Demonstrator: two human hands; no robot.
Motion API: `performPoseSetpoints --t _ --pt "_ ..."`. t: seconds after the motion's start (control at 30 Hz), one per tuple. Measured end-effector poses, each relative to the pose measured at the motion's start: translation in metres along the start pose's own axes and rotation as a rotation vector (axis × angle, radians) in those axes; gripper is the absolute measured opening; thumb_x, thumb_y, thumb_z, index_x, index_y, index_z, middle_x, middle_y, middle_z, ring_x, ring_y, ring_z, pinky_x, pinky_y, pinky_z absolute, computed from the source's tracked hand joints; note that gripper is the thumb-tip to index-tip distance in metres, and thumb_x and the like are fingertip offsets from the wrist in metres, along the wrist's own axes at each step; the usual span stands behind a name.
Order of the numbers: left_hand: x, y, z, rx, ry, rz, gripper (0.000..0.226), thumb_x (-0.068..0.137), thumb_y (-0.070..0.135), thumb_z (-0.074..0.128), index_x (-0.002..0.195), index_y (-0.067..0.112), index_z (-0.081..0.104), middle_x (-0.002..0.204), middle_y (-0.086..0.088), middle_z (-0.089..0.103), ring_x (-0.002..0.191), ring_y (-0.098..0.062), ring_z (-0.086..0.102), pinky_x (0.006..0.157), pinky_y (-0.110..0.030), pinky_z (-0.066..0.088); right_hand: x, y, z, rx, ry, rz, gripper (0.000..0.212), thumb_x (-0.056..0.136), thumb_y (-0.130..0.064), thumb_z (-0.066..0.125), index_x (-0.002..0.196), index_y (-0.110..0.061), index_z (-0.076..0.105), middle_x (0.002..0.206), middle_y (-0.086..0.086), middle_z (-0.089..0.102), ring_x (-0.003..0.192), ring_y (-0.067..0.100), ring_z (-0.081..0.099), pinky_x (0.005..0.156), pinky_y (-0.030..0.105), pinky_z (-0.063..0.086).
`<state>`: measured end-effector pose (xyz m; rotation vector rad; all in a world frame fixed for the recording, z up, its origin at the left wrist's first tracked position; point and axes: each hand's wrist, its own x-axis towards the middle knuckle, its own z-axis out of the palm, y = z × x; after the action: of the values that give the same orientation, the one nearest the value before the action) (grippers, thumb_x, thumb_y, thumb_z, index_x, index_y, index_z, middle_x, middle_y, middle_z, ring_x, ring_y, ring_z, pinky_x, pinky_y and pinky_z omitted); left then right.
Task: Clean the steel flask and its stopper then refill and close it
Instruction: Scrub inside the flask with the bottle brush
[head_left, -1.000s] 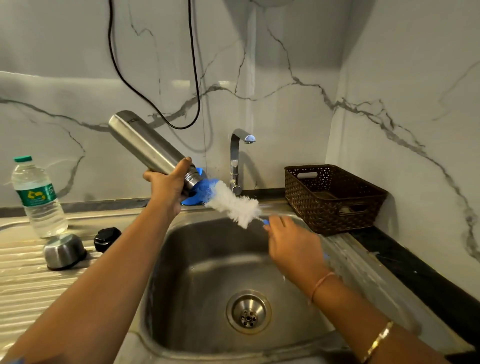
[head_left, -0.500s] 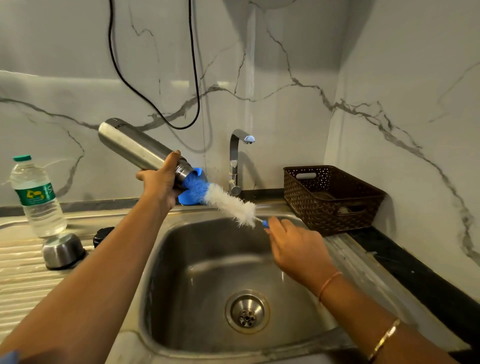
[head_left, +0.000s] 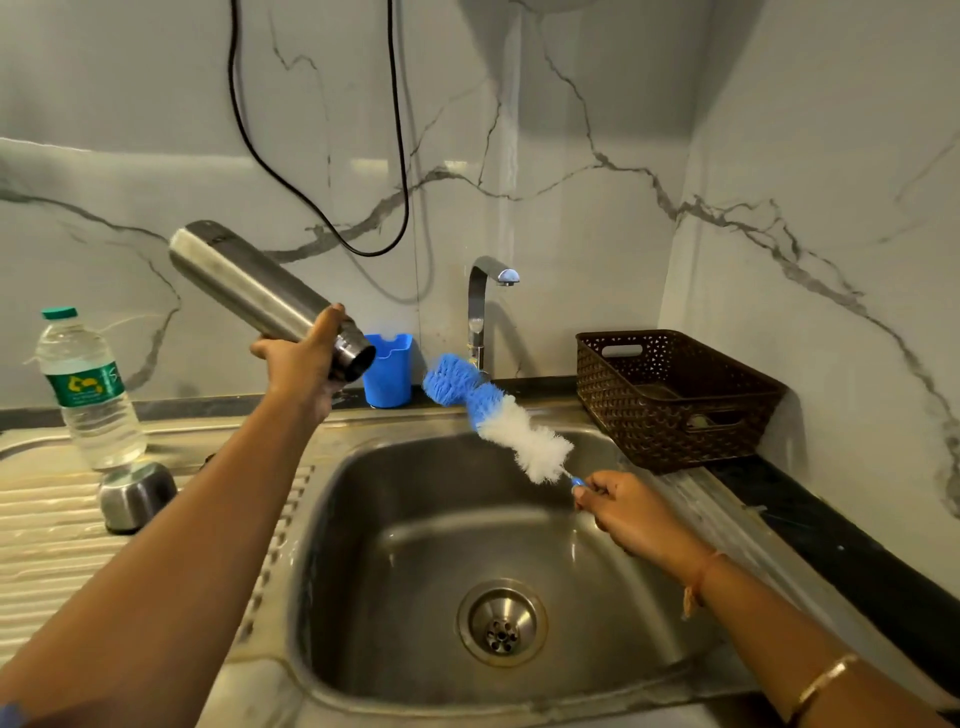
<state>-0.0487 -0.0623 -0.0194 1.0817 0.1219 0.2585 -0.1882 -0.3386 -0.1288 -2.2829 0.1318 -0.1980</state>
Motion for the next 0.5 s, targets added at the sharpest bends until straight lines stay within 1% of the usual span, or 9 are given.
performPoseSetpoints --t 0.07,0.13,0.23,0.27,0.3,0.37,0.43,0.5 --pt "-0.006 -0.009 0.0 0.055 -0.037 0.007 0.062 0.082 0.024 0.073 0.118 0.017 0.023 0.107 -0.006 0.049 0.094 -0.021 0.063 0.077 -0.044 0.057 0.0 0.0 0.002 -0.173 0.066 -0.036 0.029 0.095 -0.027 0.052 0.07 -0.013 0.05 0.057 -0.002 0.043 0.05 0.008 0.04 0.051 0.026 0.029" --pt "-0.013 -0.022 -0.003 0.155 -0.064 0.048 0.069 0.082 0.024 0.074 0.127 0.016 0.022 0.115 -0.009 0.049 0.093 -0.02 0.062 0.071 -0.04 0.057 -0.003 -0.001 0.002 -0.311 0.113 -0.038 0.024 0.095 -0.03 0.052 0.08 -0.011 0.056 0.059 -0.002 0.047 0.055 0.013 0.044 0.053 0.028 0.032" --pt "-0.026 -0.045 -0.011 0.281 -0.099 0.129 0.085 0.081 0.023 0.074 0.139 0.019 0.012 0.116 -0.01 0.051 0.087 -0.018 0.061 0.056 -0.028 0.055 -0.002 -0.003 0.002 -0.336 0.138 -0.013 0.017 0.093 -0.031 0.053 0.085 -0.017 0.055 0.062 -0.003 0.05 0.056 0.013 0.046 0.053 0.028 0.035" --pt "-0.032 -0.053 -0.015 0.305 -0.112 0.144 0.087 0.081 0.022 0.074 0.14 0.021 0.01 0.115 -0.009 0.051 0.085 -0.017 0.061 0.052 -0.024 0.054 0.001 -0.005 0.001 -0.327 0.149 -0.005 0.014 0.093 -0.031 0.054 0.087 -0.018 0.055 0.064 -0.003 0.052 0.057 0.013 0.048 0.054 0.029 0.038" --pt "-0.037 -0.061 -0.018 0.317 -0.128 0.146 0.089 0.081 0.022 0.074 0.14 0.022 0.008 0.116 -0.009 0.051 0.086 -0.017 0.061 0.051 -0.024 0.053 0.004 -0.008 0.0 -0.318 0.157 -0.001 0.012 0.092 -0.03 0.054 0.089 -0.018 0.056 0.067 -0.002 0.055 0.059 0.014 0.05 0.056 0.029 0.04" --pt "-0.046 -0.076 -0.025 0.316 -0.147 0.113 0.09 0.08 0.022 0.075 0.14 0.025 0.007 0.119 -0.011 0.052 0.091 -0.02 0.062 0.056 -0.028 0.053 0.012 -0.019 -0.001 -0.323 0.182 -0.015 0.011 0.093 -0.028 0.054 0.092 -0.018 0.057 0.075 0.001 0.06 0.062 0.014 0.053 0.056 0.028 0.042" --pt "-0.053 -0.087 -0.032 0.306 -0.145 0.058 0.092 0.079 0.022 0.075 0.14 0.027 0.007 0.122 -0.012 0.05 0.097 -0.025 0.061 0.064 -0.033 0.054 0.022 -0.034 -0.004 -0.354 0.232 -0.071 0.012 0.094 -0.027 0.053 0.095 -0.017 0.059 0.082 0.003 0.063 0.068 0.019 0.056 0.06 0.029 0.045" --pt "-0.058 -0.093 -0.038 0.297 -0.142 0.014 0.095 0.078 0.019 0.076 0.142 0.027 0.006 0.122 -0.01 0.047 0.099 -0.026 0.059 0.071 -0.035 0.054 0.034 -0.051 -0.009 -0.404 0.294 -0.148 0.015 0.094 -0.026 0.052 0.096 -0.014 0.061 0.081 0.006 0.064 0.072 0.025 0.059 0.063 0.034 0.049"
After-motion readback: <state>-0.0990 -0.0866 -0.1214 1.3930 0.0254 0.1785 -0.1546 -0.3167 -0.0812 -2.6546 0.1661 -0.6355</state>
